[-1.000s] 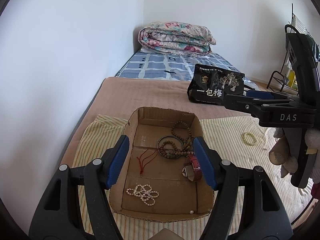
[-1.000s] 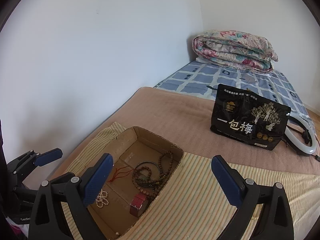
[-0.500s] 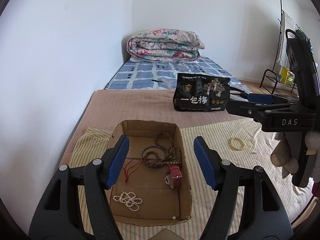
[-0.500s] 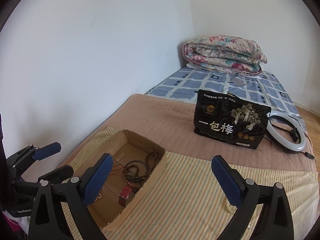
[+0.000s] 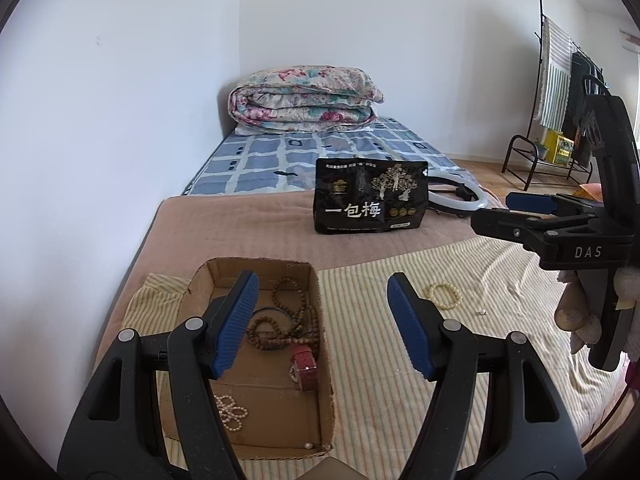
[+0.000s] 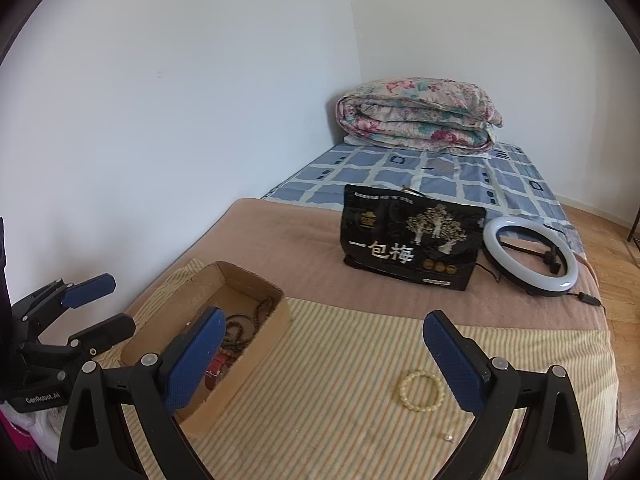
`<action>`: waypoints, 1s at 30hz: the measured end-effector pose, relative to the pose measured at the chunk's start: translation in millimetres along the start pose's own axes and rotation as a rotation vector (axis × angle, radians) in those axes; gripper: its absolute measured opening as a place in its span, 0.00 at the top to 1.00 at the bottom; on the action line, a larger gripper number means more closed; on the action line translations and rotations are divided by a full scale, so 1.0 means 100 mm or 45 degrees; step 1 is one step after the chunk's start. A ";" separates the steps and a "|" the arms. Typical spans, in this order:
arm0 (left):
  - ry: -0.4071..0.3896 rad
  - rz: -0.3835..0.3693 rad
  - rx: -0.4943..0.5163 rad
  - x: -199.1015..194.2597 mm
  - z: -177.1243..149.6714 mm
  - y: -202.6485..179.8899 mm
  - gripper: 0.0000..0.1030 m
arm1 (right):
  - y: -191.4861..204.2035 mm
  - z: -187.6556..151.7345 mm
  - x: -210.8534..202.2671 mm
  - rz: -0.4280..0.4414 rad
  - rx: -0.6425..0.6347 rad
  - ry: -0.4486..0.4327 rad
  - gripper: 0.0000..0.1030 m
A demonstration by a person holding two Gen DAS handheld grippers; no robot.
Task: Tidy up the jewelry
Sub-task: 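Move the right gripper to the other pearl stud while the left gripper approaches the cream bead bracelet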
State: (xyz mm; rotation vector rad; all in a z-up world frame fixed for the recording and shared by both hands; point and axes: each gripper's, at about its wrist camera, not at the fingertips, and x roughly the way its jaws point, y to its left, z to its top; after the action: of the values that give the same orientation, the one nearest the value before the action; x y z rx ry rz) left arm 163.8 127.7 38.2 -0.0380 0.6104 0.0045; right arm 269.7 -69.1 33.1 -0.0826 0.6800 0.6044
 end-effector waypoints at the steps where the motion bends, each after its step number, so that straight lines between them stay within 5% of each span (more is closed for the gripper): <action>1: 0.003 -0.009 0.000 0.01 0.01 -0.04 0.33 | -0.03 -0.01 -0.03 -0.007 -0.001 0.000 0.03; 15: 0.037 -0.086 0.048 0.20 0.04 -0.48 0.33 | -0.79 -0.33 -0.44 -0.120 0.102 0.017 0.03; 30: 0.133 -0.156 0.037 0.62 0.02 -0.76 0.33 | -1.22 -0.74 -0.39 -0.165 0.157 0.124 0.03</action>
State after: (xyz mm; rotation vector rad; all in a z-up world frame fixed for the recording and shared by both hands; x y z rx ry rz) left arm 217.2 51.0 7.3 -0.0479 0.7117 -0.1257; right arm 271.4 -208.7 -15.3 -0.0413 0.7981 0.4352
